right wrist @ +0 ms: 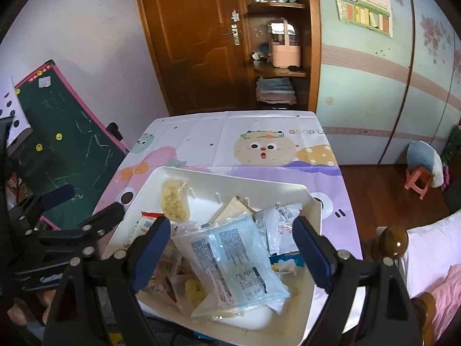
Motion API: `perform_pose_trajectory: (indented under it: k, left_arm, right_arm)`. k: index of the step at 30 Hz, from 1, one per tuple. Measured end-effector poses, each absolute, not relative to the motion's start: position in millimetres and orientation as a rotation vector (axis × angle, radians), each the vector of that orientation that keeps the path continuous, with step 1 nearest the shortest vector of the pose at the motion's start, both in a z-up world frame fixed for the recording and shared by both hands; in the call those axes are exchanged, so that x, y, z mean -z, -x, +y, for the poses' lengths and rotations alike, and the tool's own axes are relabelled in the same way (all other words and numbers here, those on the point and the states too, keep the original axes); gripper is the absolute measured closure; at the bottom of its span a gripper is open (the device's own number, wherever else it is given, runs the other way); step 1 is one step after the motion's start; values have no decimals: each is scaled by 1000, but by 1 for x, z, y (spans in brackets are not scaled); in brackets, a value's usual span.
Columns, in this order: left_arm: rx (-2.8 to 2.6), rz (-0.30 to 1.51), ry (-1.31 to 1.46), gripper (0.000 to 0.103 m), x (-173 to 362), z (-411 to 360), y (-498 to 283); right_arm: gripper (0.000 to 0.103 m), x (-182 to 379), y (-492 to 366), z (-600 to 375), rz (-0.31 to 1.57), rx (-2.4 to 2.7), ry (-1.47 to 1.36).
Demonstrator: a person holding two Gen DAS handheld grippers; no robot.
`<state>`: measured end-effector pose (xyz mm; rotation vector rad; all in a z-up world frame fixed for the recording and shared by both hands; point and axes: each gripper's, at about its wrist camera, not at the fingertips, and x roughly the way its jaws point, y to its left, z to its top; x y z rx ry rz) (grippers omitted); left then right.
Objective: Organize snacks
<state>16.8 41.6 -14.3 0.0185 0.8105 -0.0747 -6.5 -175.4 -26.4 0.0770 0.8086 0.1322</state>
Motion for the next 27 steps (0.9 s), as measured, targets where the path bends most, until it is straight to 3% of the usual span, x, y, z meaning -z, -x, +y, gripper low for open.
perform_pose_trajectory:
  k: [27]
  left_arm:
    - [18, 795, 47, 0, -11, 54, -8]
  right_arm:
    - [16, -2, 14, -165, 758, -22, -30]
